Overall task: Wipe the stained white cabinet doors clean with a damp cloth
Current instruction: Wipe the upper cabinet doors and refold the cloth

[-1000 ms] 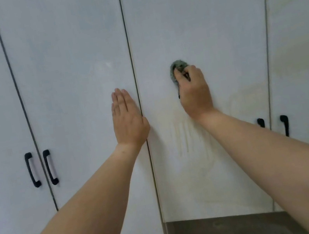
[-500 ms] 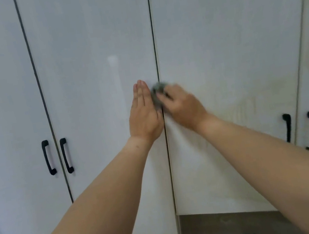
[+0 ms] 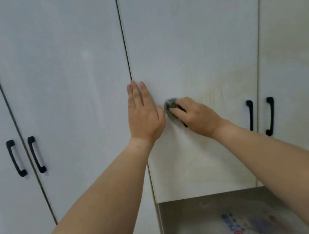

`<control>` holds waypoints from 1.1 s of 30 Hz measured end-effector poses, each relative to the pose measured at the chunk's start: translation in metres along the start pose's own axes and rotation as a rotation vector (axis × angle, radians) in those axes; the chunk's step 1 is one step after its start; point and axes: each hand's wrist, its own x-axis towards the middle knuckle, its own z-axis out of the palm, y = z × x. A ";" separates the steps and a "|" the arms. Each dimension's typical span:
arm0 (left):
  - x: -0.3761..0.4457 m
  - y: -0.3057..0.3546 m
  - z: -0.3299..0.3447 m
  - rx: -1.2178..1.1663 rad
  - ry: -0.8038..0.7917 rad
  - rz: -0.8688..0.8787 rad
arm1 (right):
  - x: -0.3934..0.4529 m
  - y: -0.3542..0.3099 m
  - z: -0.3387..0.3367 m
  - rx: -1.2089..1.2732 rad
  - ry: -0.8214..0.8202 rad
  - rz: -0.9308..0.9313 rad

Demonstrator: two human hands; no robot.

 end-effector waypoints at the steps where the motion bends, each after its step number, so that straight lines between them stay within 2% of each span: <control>1: -0.001 0.006 0.002 0.014 -0.008 -0.017 | -0.005 0.019 -0.005 -0.043 0.018 0.041; 2: 0.000 0.011 0.003 0.032 -0.007 -0.027 | -0.002 0.036 -0.011 -0.027 0.073 0.203; 4: 0.003 0.026 0.006 0.056 0.000 -0.024 | 0.004 0.058 -0.028 0.056 0.253 0.691; 5: 0.004 0.033 0.008 0.065 -0.004 -0.017 | 0.004 0.059 -0.027 0.080 0.283 0.858; 6: 0.007 0.041 0.010 0.071 -0.016 -0.009 | 0.003 0.053 -0.029 0.089 0.279 0.913; 7: 0.009 0.047 0.013 0.081 -0.028 0.000 | 0.000 0.042 -0.025 0.060 0.230 0.805; 9: 0.012 0.055 0.018 0.100 -0.050 0.012 | -0.022 0.025 -0.014 0.013 0.046 0.365; 10: 0.015 0.058 0.021 0.110 -0.055 0.005 | -0.034 0.033 -0.014 -0.007 -0.022 0.234; 11: 0.017 0.058 0.023 0.122 -0.056 -0.009 | -0.041 0.048 -0.016 -0.009 -0.044 0.227; 12: 0.020 0.062 0.027 0.125 -0.057 -0.019 | -0.044 0.067 -0.024 -0.005 -0.028 0.354; 15: 0.022 0.069 0.034 0.137 -0.048 -0.045 | -0.051 0.112 -0.044 -0.014 0.276 0.970; 16: 0.023 0.071 0.037 0.144 -0.042 -0.050 | -0.052 0.111 -0.042 -0.029 0.303 1.066; 18: 0.024 0.073 0.040 0.162 -0.037 -0.061 | -0.048 0.085 -0.028 -0.050 0.269 1.014; 20: 0.023 0.074 0.041 0.167 -0.021 -0.069 | -0.047 0.056 -0.014 -0.008 0.136 0.763; 22: 0.023 0.075 0.042 0.164 -0.008 -0.062 | -0.048 0.063 -0.018 -0.016 0.019 0.508; 23: 0.024 0.076 0.043 0.160 -0.006 -0.060 | -0.049 0.075 -0.025 -0.008 0.021 0.525; 24: 0.023 0.075 0.043 0.157 -0.003 -0.062 | -0.051 0.086 -0.032 0.009 0.074 0.638; 26: 0.023 0.074 0.042 0.161 -0.008 -0.058 | -0.062 0.095 -0.038 0.028 0.208 0.963; 27: 0.022 0.072 0.041 0.161 -0.013 -0.055 | -0.067 0.084 -0.035 0.032 0.213 1.033; 28: 0.022 0.071 0.040 0.156 -0.018 -0.047 | -0.070 0.067 -0.028 0.039 0.182 1.009; 31: 0.019 0.065 0.032 0.095 -0.018 -0.003 | -0.064 0.004 -0.005 0.075 0.087 0.683; 33: 0.017 0.054 0.021 0.026 0.000 0.032 | -0.051 -0.015 0.006 0.094 0.080 0.414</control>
